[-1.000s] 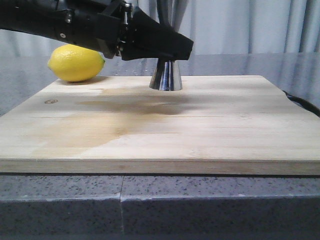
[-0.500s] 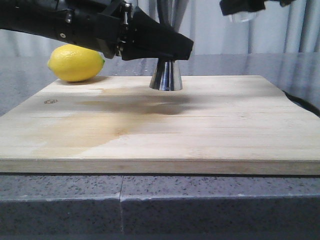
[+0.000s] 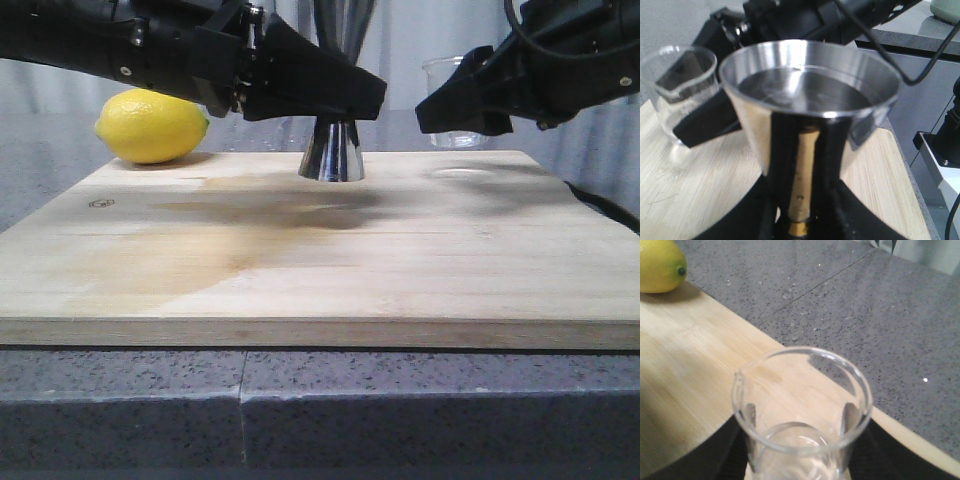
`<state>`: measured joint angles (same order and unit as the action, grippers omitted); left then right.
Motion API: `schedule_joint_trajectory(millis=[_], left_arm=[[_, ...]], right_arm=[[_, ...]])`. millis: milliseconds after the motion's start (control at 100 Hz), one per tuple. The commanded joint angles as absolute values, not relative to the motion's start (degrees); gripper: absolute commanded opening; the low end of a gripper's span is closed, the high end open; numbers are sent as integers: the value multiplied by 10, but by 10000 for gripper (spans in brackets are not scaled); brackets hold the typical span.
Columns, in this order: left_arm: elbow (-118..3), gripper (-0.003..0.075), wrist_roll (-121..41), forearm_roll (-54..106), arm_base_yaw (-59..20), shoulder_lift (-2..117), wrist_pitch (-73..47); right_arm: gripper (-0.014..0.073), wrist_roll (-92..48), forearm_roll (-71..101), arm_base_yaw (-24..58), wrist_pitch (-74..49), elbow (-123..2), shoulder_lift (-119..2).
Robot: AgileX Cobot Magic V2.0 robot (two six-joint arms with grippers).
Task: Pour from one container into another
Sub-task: 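Lower the empty beaker onto the board and open the right gripper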
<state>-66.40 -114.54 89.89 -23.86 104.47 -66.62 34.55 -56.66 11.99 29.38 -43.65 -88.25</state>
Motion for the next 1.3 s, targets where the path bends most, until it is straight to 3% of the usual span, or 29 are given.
schedule_joint_trajectory(millis=[0, 370, 800, 1070, 1290], left_arm=[[-681, -19, -1142, 944, -243, 1013, -726], [-681, -19, -1142, 944, -243, 1013, -726], [-681, -19, -1142, 944, -243, 1013, -726], [-681, -19, -1142, 944, -243, 1013, -726], [-681, -19, -1142, 944, -243, 1013, -726]], right_arm=[[209, 347, -556, 109, 357, -447, -876], [209, 341, -556, 93, 431, -445, -927], [216, 340, -586, 93, 416, -445, -941], [445, 340, -586, 93, 402, -445, -941], [498, 340, -560, 93, 412, -446, -940]])
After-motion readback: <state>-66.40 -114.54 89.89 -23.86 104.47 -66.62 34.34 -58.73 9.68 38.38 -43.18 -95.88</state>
